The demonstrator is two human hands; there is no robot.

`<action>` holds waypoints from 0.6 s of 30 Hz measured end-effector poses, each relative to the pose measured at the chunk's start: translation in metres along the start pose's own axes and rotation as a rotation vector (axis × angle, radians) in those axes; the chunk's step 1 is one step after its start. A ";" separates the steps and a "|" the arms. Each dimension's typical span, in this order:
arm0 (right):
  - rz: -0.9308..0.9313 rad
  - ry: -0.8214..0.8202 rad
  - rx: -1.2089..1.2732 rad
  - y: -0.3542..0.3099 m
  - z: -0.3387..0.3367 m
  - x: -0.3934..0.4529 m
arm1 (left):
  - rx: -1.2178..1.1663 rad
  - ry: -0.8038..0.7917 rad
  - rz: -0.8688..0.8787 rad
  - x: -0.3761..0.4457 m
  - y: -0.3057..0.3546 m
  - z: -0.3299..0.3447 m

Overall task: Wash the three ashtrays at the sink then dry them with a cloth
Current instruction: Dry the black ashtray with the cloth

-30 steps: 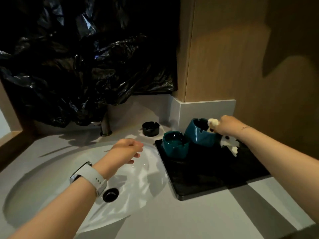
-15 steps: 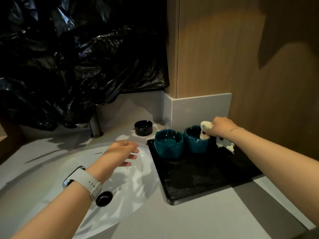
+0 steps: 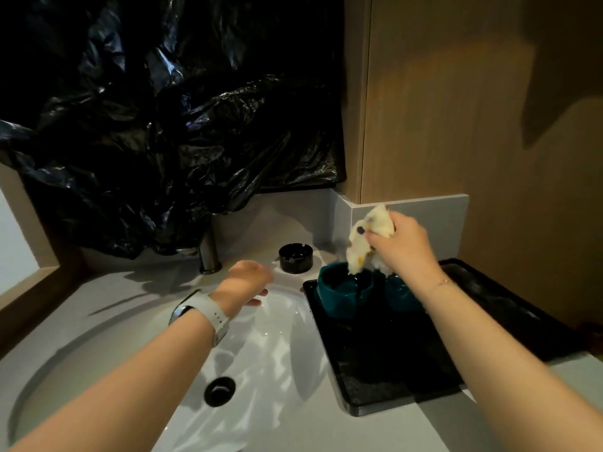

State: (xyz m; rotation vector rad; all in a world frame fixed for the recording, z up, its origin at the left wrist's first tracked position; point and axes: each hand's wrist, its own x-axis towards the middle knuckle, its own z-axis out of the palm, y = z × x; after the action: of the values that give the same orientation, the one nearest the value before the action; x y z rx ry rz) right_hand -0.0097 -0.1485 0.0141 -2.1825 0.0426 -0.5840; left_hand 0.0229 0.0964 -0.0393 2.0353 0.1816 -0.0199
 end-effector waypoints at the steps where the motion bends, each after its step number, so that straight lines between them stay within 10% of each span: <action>1: 0.012 0.018 0.037 0.005 0.011 -0.003 | 0.020 0.008 0.006 0.010 0.003 0.002; 18: -0.240 0.210 0.224 0.022 0.051 -0.032 | 0.018 0.027 -0.093 0.102 0.020 0.039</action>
State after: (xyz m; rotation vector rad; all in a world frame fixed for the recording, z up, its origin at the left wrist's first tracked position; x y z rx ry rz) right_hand -0.0129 -0.1174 -0.0422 -1.9149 -0.1674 -0.9083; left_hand 0.1287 0.0650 -0.0494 2.0445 0.2937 -0.0528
